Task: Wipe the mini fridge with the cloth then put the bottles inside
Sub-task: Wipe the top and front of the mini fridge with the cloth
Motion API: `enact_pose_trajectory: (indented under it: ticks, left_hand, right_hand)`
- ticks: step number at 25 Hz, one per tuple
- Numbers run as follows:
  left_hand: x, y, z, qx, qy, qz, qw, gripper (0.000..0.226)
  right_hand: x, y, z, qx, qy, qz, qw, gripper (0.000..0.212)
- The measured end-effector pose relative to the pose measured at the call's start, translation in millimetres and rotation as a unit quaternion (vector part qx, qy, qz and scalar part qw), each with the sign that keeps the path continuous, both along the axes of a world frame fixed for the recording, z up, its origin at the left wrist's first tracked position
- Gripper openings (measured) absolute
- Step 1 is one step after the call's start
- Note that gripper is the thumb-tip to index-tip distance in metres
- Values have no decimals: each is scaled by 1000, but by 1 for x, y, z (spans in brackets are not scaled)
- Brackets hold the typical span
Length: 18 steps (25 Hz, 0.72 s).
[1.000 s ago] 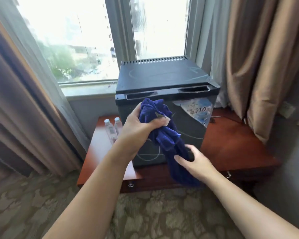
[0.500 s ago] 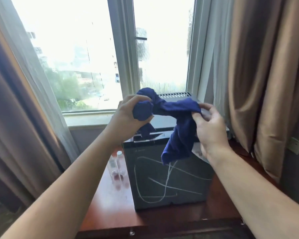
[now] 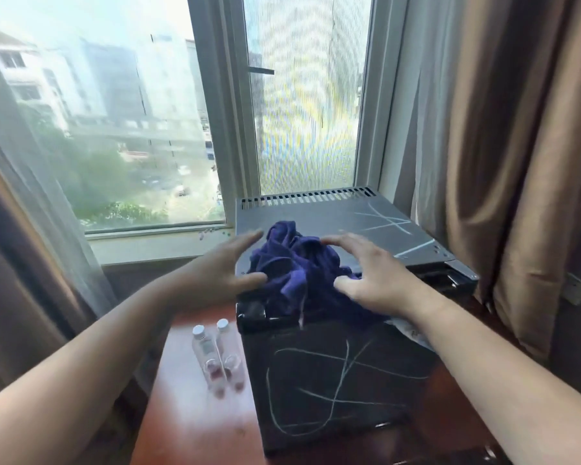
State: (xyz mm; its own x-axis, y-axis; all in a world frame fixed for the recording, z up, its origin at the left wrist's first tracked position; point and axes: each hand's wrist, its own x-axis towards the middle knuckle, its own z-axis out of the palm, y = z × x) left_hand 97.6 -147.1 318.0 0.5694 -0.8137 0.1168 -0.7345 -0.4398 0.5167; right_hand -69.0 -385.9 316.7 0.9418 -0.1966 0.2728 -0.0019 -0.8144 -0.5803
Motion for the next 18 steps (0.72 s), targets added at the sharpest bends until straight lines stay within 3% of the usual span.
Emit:
enact_pose_trajectory:
  ticks: [3,6,12,18]
  left_hand:
    - [-18,-16,-25,15,-106,-62,992,64]
    - [-29,-21,-38,-1,-191,-50,980,47]
    - [22,-28,-17,3,-93,24,995,40]
    - [100,-61,-8,81,-71,135,985,29]
  right_hand:
    - [17,19,-12,-87,65,59,992,80]
    - [38,46,-20,-90,89,85,988,85]
    - [109,42,-22,-93,107,84,986,74]
    - [217,17,-7,-142,178,117,967,77]
